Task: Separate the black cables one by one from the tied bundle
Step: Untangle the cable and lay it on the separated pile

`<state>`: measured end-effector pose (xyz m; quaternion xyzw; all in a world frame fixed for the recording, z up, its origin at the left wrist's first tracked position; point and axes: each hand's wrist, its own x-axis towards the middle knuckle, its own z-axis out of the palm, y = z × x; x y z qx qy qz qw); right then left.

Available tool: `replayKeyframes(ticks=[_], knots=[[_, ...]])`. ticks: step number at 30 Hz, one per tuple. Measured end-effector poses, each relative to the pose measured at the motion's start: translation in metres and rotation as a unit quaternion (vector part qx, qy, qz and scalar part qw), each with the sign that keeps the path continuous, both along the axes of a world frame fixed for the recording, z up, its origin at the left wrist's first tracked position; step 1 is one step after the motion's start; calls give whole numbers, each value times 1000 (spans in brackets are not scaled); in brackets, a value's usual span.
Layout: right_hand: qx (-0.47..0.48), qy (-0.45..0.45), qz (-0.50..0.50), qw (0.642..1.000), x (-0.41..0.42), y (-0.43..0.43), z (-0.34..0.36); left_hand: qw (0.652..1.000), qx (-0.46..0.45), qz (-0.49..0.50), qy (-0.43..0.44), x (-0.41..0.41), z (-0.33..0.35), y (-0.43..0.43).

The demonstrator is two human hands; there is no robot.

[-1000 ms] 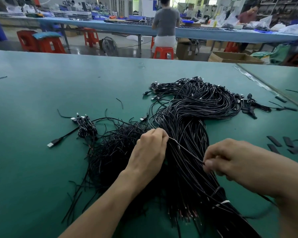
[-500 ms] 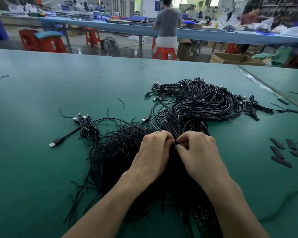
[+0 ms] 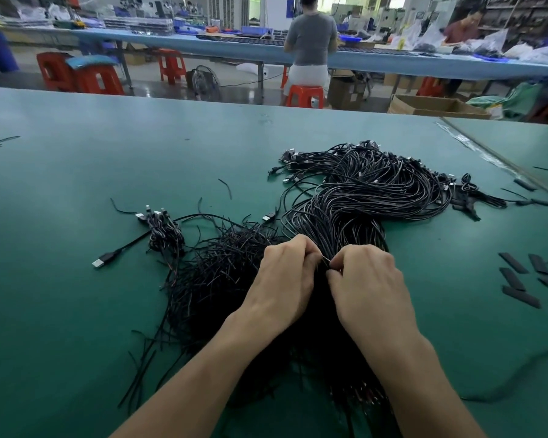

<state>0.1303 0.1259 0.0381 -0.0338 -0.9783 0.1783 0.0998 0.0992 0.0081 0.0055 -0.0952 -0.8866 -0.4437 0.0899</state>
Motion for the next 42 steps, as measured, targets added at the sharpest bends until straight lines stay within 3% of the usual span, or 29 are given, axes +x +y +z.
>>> replayKeyframes(ticks=[10, 14, 17, 20, 22, 24, 26, 29, 33, 37, 42], knots=[[23, -57, -18, 998, -1, -12, -6, 1000, 0, -7, -9, 3, 1, 3], [-82, -137, 26, 987, -7, 7, 4, 1000, -6, 11, 1, 0, -2, -1], [-219, -209, 207, 930, 0, 34, 32, 1000, 13, 21, -1, -3, -4, -5], [-257, -256, 351, 863, 15, 52, 60, 1000, 15, 11, 5, -3, -7, -6], [-214, -249, 325, 887, 19, 63, 65, 1000, 16, 15, 6, -3, -9, -5], [-114, -198, 233, 945, 16, 68, 62, 1000, 10, 19, 10, -2, -10, -4], [-48, -160, 112, 979, 10, 60, 51, 1000, -2, 13, 9, -2, -9, -3], [-71, -146, 7, 987, -1, 30, 27, 1000, -10, 8, 4, -3, -7, -2], [-53, -118, 7, 992, -9, 8, -8, 1000, -17, 12, 1, -3, -5, -1], [-138, -63, -1, 988, -16, 7, -20, 1000, -14, 8, 3, -3, -5, -1], [-189, -70, -10, 979, -19, 12, -16, 1000, -12, 14, -3, -3, -6, -1]])
